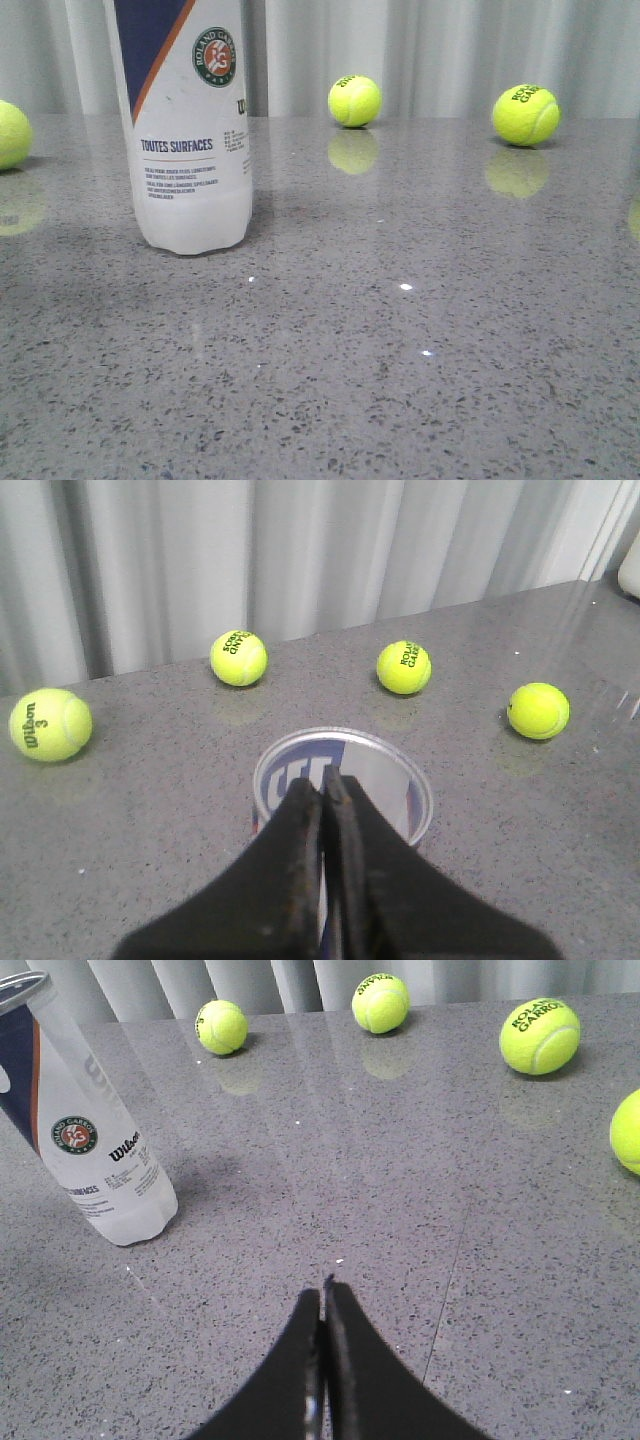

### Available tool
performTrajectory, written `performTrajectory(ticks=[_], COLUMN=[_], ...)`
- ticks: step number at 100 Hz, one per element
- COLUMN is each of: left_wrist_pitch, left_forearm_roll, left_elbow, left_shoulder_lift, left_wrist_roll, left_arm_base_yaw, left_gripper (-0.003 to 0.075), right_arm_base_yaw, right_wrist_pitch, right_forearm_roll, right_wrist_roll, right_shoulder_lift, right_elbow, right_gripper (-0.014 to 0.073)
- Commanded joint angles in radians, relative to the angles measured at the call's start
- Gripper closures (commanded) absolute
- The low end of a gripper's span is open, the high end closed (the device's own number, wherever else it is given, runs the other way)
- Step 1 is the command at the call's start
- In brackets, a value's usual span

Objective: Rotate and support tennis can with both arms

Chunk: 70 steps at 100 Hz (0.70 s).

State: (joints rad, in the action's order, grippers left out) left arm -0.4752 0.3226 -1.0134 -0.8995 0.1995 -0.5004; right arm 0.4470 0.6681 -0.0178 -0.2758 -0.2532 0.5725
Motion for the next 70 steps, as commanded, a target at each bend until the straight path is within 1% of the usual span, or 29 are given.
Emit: performTrajectory(ticks=[1,37,51,70], left_wrist_pitch=[0.126,0.292,0.303,0.32], left_forearm_roll=[0.011,-0.018,-0.022,-0.028], left_elbow=[0.06,0.401,0.484,0.551], left_shoulder_lift=[0.068,0.262,0.317,0.364], left_wrist_roll=[0.001,0.002,0.002,0.002], left_arm_base_yaw=[-0.008,-0.008,-0.008,-0.006], left_gripper=[0.0741,0.0741,0.0741,0.0741], right_arm_base_yaw=[-0.007,-0.007,-0.007,-0.007], right_wrist_pitch=[-0.081,-0.081,-0.081,-0.081], right_forearm_roll=[-0.011,-0.011,-0.011,-0.011], right_wrist_roll=[0.0,0.0,0.0,0.0], right_shoulder_lift=[-0.012,-0.012,-0.012,-0.012], right_elbow=[0.025,0.025,0.025,0.025], right_gripper=[0.0659,0.0659,0.0659,0.0659])
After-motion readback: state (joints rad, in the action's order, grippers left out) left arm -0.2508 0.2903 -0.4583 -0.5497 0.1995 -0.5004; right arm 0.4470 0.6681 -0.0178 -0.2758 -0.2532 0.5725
